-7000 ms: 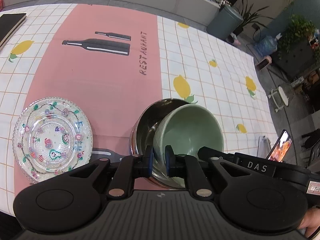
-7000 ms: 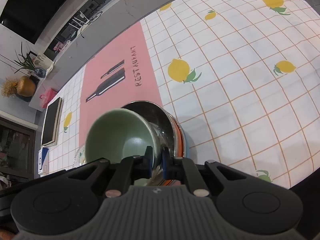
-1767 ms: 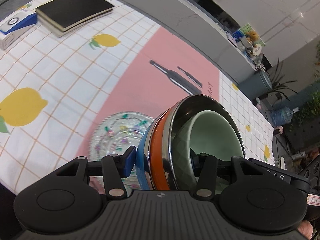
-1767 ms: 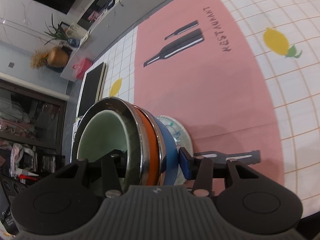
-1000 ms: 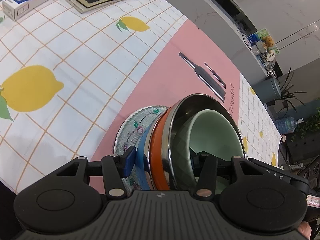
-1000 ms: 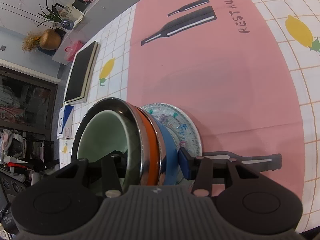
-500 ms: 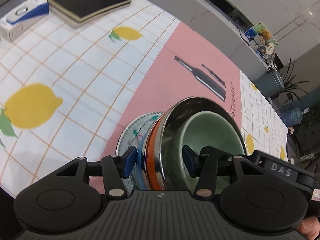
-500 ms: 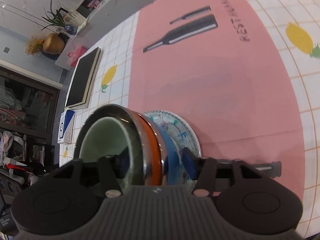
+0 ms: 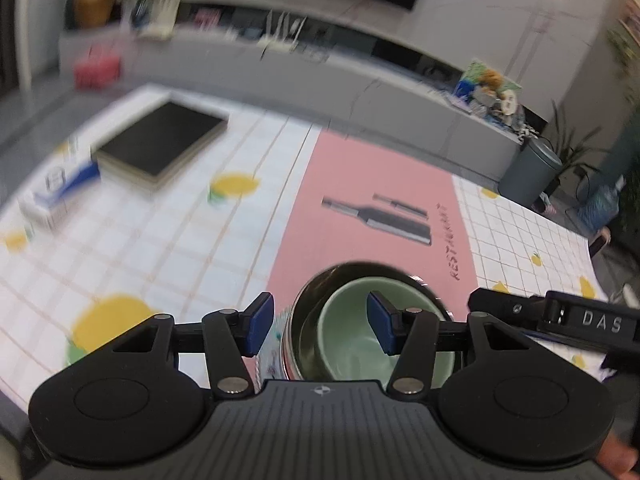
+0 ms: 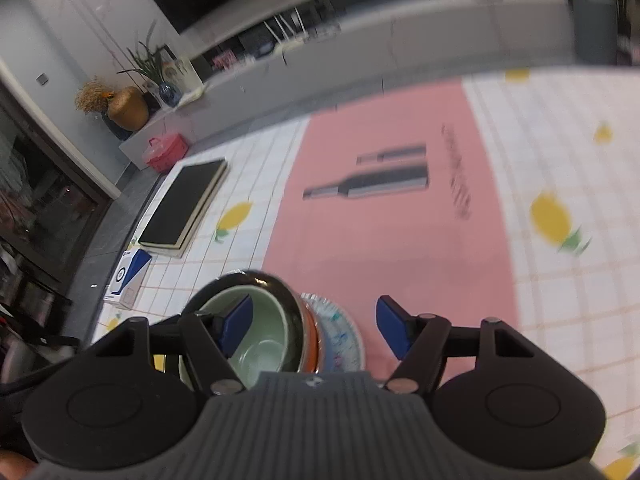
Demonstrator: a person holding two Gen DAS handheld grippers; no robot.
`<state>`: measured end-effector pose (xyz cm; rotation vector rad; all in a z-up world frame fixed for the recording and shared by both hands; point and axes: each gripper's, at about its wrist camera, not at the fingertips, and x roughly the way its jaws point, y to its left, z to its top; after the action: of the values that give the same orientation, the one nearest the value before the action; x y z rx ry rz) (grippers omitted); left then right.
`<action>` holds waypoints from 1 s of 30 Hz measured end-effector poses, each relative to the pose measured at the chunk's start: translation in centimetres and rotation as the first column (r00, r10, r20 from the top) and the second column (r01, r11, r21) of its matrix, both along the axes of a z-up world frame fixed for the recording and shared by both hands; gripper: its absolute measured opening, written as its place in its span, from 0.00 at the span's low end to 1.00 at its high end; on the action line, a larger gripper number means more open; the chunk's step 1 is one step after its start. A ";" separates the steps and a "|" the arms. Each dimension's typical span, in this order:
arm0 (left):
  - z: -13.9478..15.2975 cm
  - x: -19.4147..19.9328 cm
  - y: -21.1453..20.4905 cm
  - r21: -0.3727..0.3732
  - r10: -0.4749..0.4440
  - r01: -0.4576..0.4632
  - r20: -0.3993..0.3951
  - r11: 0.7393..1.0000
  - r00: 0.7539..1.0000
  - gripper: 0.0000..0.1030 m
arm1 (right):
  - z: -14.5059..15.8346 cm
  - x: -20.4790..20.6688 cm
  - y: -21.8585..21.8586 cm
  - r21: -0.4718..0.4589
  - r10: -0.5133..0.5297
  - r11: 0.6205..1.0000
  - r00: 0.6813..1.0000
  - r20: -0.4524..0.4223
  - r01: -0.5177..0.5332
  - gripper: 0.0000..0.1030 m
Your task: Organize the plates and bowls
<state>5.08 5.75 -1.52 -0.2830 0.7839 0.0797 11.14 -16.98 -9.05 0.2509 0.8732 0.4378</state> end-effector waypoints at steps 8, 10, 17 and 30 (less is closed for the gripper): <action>3.0 -3.7 -2.6 0.153 -0.068 0.050 0.117 0.987 0.991 0.60 | 2.9 -4.1 -1.4 -0.074 0.007 0.997 0.991 0.137 0.004 0.70; 3.2 -4.6 -3.0 0.196 -0.090 0.062 0.135 0.979 0.987 0.60 | 3.0 -5.1 -1.6 -0.084 0.010 0.996 0.989 0.146 0.003 0.70; 1.9 -7.5 -4.5 0.257 -0.108 0.071 0.132 0.964 0.985 0.60 | 2.6 -9.2 -1.7 -0.174 0.016 0.985 0.978 0.209 0.021 0.72; -0.5 -9.3 -6.0 0.247 -0.094 0.076 0.062 0.966 0.994 0.60 | -0.6 -12.5 -2.5 -0.291 0.008 0.956 0.983 0.186 0.047 0.76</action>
<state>-4.18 -0.24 -1.98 -0.0181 0.7046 0.0832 -1.40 -19.49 -9.63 -0.0556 0.7407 0.3016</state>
